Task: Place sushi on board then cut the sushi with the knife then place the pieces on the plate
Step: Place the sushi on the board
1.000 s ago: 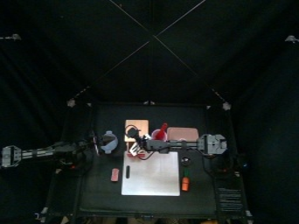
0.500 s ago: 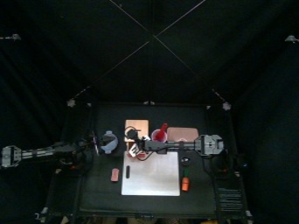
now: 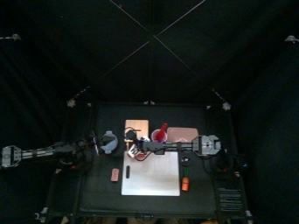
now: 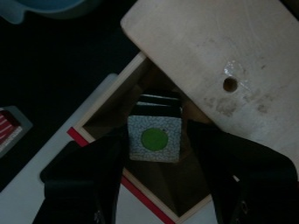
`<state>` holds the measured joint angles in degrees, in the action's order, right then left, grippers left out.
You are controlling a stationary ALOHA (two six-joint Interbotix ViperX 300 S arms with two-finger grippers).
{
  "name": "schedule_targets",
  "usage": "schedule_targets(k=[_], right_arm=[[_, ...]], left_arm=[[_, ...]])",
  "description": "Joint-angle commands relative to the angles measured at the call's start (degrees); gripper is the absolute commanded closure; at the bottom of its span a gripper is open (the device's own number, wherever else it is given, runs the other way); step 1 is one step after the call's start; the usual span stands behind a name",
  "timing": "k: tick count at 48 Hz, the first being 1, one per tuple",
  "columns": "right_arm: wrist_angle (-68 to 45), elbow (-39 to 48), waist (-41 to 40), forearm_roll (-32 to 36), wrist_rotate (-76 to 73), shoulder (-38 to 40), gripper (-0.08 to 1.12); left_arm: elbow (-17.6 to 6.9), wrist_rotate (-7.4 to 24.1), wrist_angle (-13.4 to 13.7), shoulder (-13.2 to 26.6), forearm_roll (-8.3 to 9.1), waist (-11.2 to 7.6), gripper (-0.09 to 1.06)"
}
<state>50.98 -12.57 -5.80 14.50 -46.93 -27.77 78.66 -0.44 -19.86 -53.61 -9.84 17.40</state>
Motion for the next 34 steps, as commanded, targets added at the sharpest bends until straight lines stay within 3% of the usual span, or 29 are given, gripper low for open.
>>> schedule_targets(k=[1, 17, 34], right_arm=[[0.18, -1.58, -0.09, 0.18, -0.09, 1.14, 0.18], [0.18, -2.81, 0.00, 0.44, 0.00, 0.97, 0.34], [4.48, -6.42, 3.60, 6.33, 0.62, 3.78, 0.35]], left_arm=[[-0.79, 0.09, -0.53, 0.09, 0.09, 0.09, 0.92], [-0.26, 0.09, -0.53, 0.09, 0.09, 0.35, 0.92], [0.00, 0.26, -0.44, 0.09, 0.09, 0.62, 0.92]])
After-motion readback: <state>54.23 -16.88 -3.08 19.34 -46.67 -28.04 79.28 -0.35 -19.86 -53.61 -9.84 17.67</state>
